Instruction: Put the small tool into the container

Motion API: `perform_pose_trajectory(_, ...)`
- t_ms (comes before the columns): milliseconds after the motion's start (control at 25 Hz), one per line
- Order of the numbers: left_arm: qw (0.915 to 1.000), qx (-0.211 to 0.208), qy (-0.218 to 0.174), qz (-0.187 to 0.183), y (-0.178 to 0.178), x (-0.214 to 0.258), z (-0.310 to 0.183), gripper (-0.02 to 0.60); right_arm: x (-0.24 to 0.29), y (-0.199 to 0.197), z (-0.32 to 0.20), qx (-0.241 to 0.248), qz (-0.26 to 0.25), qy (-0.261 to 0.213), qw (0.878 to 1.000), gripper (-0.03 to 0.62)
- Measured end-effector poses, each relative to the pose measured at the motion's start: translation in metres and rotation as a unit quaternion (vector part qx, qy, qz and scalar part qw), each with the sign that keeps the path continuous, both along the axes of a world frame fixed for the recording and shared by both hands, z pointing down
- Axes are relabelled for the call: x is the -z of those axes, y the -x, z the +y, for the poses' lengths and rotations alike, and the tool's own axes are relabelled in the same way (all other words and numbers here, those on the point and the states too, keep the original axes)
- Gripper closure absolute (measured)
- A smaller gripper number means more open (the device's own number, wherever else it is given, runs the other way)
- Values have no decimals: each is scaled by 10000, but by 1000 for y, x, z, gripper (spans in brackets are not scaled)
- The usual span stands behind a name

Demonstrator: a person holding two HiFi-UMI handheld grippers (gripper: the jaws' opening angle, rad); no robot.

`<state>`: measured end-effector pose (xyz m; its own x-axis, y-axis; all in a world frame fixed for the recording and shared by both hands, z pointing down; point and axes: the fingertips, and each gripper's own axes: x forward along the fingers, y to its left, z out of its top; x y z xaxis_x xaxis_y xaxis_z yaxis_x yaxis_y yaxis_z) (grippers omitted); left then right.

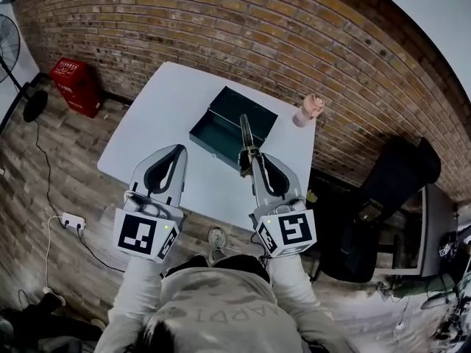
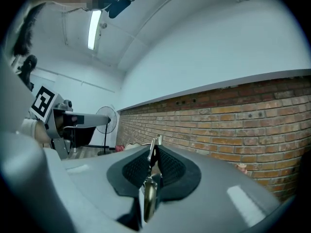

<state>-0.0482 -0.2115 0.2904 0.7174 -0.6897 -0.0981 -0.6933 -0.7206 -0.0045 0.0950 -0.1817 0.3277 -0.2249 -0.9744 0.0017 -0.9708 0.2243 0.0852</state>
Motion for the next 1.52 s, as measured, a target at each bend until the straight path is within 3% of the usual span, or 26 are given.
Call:
perform_pose_trajectory(320, 9990, 425, 133, -35, -2, -14, -42, 575, -46, -12, -69, 556, 427, 650, 9954, 556)
perform_pose_trajectory(680, 9958, 856, 301, -104, 7, -29, -72, 575, -97, -6, -122, 1247, 758, 1286, 9809, 556)
perform_pose_trajectory(1520, 9860, 1491, 672, -315, 12, -61, -98, 575, -221, -11, -191, 1970, 2010, 2396, 9292, 559)
